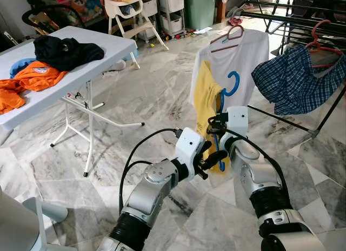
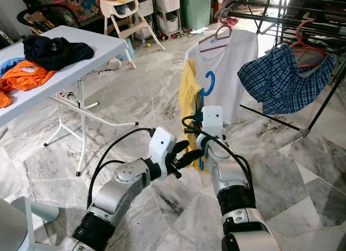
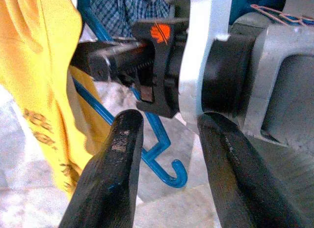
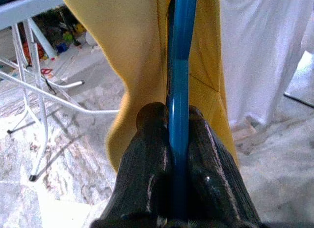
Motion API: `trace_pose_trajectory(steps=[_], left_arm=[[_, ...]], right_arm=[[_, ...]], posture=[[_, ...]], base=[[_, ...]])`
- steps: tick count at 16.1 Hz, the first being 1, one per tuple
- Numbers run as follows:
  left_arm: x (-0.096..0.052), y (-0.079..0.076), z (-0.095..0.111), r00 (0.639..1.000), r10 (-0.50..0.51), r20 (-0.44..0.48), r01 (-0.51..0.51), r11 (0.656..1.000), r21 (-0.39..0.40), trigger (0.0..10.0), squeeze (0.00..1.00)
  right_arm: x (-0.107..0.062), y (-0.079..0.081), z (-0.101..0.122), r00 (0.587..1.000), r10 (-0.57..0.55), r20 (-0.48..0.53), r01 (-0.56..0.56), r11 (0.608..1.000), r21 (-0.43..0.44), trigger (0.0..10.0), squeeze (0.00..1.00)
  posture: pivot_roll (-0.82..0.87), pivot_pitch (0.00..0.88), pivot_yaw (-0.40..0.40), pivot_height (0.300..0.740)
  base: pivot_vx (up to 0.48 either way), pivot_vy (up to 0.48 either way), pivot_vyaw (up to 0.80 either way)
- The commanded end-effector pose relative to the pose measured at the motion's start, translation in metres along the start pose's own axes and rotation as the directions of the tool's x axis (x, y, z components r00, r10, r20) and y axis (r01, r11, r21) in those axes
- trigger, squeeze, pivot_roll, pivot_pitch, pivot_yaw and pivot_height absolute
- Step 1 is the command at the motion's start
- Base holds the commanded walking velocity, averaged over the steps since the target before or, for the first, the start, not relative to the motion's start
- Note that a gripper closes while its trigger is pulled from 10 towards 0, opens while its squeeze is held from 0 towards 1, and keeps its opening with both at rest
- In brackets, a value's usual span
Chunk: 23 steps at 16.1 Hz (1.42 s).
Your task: Hang hanger
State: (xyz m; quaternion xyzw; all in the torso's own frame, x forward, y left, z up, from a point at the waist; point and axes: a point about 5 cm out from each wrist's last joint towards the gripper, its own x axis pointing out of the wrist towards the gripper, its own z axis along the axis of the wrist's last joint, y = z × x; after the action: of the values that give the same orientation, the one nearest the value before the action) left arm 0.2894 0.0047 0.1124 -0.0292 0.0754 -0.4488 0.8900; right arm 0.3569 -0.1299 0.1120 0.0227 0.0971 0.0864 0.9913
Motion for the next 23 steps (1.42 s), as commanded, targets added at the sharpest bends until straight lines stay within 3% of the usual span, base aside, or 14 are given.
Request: trace_pose_trajectory(steps=[1, 4, 8, 12, 17, 22, 23], left_arm=[[-0.005, 0.007, 0.016, 0.998, 0.03, 0.06, -0.036, 0.995, 0.095, 10.0, 1.0], [-0.025, 0.034, 0.047, 0.982, 0.077, 0.17, -0.122, 0.953, 0.277, 10.0, 1.0], [-0.056, 0.067, 0.044, 0.963, 0.203, 0.176, -0.256, 0.893, 0.369, 10.0, 1.0], [-0.083, 0.08, 0.027, 0.965, 0.231, 0.123, -0.261, 0.837, 0.48, 10.0, 1.0], [-0.099, 0.089, 0.011, 0.979, 0.204, 0.017, -0.163, 0.728, 0.666, 10.0, 1.0], [-0.103, 0.098, 0.007, 0.977, 0.214, -0.01, -0.141, 0.679, 0.721, 10.0, 1.0], [-0.101, 0.102, 0.003, 0.968, 0.251, -0.012, -0.166, 0.674, 0.72, 10.0, 1.0]], right_arm=[[0.001, 0.011, 0.014, 0.995, 0.061, 0.081, -0.056, 0.997, -0.062, 10.0, 0.0], [-0.006, 0.006, 0.004, 0.989, 0.126, 0.073, -0.117, 0.986, -0.12, 10.0, 0.0], [-0.016, -0.006, -0.01, 0.984, 0.175, 0.029, -0.167, 0.971, -0.173, 10.0, 0.0], [-0.028, -0.009, -0.02, 0.956, 0.292, -0.023, -0.287, 0.919, -0.269, 10.0, 0.0], [-0.045, -0.014, -0.023, 0.889, 0.452, -0.076, -0.454, 0.844, -0.285, 10.0, 0.0], [-0.061, -0.012, -0.026, 0.805, 0.575, -0.143, -0.59, 0.757, -0.28, 10.0, 0.0], [-0.069, -0.005, -0.027, 0.754, 0.638, -0.156, -0.655, 0.712, -0.253, 10.0, 0.0]], posture=[[-0.1, 0.006, 0.154, 0.74], [-0.09, 0.007, 0.152, 0.74], [-0.1, 0.011, 0.149, 0.74], [-0.09, 0.01, 0.146, 0.74], [-0.1, 0.01, 0.146, 0.74], [-0.1, 0.009, 0.15, 0.74], [-0.1, 0.009, 0.153, 0.74]], base=[[0.0, 0.0, 0.0], [0.0, 0.0, 0.0], [0.0, 0.0, 0.0], [0.0, 0.0, 0.0], [0.0, 0.0, 0.0], [0.0, 0.0, 0.0], [0.0, 0.0, 0.0]])
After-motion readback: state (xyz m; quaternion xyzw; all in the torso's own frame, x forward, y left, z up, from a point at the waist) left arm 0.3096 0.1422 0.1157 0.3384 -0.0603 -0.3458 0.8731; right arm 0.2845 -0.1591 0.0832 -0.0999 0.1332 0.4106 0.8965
